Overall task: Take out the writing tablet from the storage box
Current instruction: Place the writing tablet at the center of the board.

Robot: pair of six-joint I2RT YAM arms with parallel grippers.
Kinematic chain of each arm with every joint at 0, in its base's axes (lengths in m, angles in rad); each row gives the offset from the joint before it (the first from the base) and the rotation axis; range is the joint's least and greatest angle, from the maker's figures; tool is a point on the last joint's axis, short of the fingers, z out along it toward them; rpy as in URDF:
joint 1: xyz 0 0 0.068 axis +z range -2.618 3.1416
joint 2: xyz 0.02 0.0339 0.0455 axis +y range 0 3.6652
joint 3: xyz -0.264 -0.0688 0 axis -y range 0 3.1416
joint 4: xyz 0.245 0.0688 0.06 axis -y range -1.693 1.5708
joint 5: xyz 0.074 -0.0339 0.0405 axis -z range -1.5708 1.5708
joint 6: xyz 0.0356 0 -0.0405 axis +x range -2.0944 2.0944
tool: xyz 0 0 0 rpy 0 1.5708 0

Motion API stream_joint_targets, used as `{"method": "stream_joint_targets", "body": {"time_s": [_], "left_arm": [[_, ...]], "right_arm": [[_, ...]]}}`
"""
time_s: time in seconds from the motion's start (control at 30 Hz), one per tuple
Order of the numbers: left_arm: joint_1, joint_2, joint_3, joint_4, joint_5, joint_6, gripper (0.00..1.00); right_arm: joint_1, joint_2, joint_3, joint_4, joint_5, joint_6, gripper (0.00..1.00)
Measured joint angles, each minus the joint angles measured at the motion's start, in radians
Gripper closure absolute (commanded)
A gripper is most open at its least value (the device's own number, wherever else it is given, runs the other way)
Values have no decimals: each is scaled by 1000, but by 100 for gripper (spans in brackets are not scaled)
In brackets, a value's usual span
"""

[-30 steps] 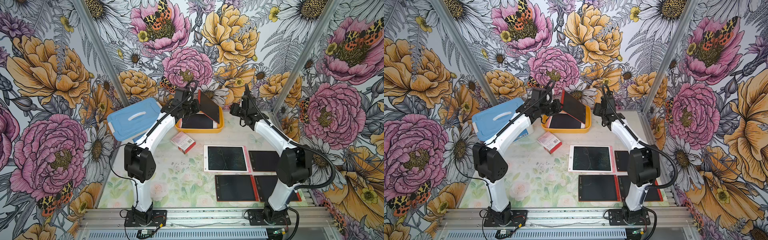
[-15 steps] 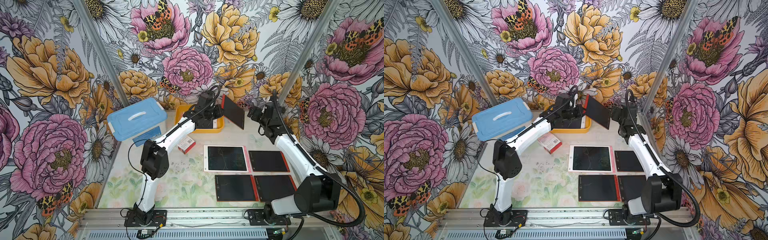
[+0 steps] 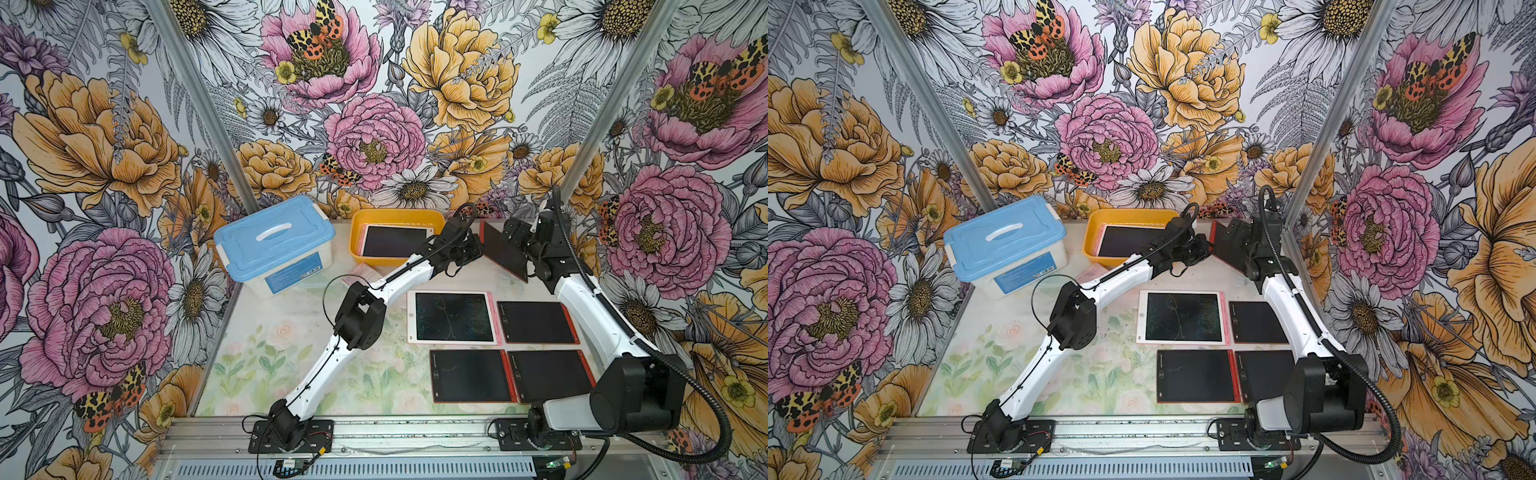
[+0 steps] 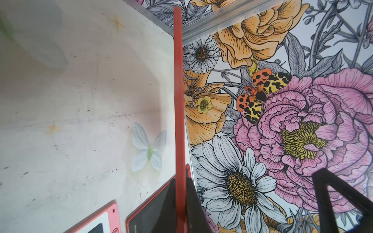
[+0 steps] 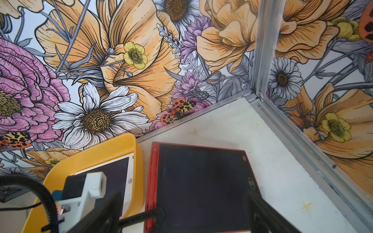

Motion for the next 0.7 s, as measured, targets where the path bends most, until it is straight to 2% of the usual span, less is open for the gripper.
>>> {"method": "stream_joint_targets", "body": {"time_s": [0.23, 0.47, 0.57, 0.7], "left_arm": [[-40, 145, 114, 78, -31, -111, 100], [-87, 213, 145, 99, -100, -154, 100], [-101, 256, 205, 106, -121, -172, 100], [-112, 289, 253, 105, -134, -183, 94]], "right_arm": [[-11, 0, -30, 30, -31, 4, 3], [-18, 0, -42, 38, -45, 5, 3], [-18, 0, -42, 45, -48, 10, 3], [-21, 0, -43, 48, -49, 12, 3]]}}
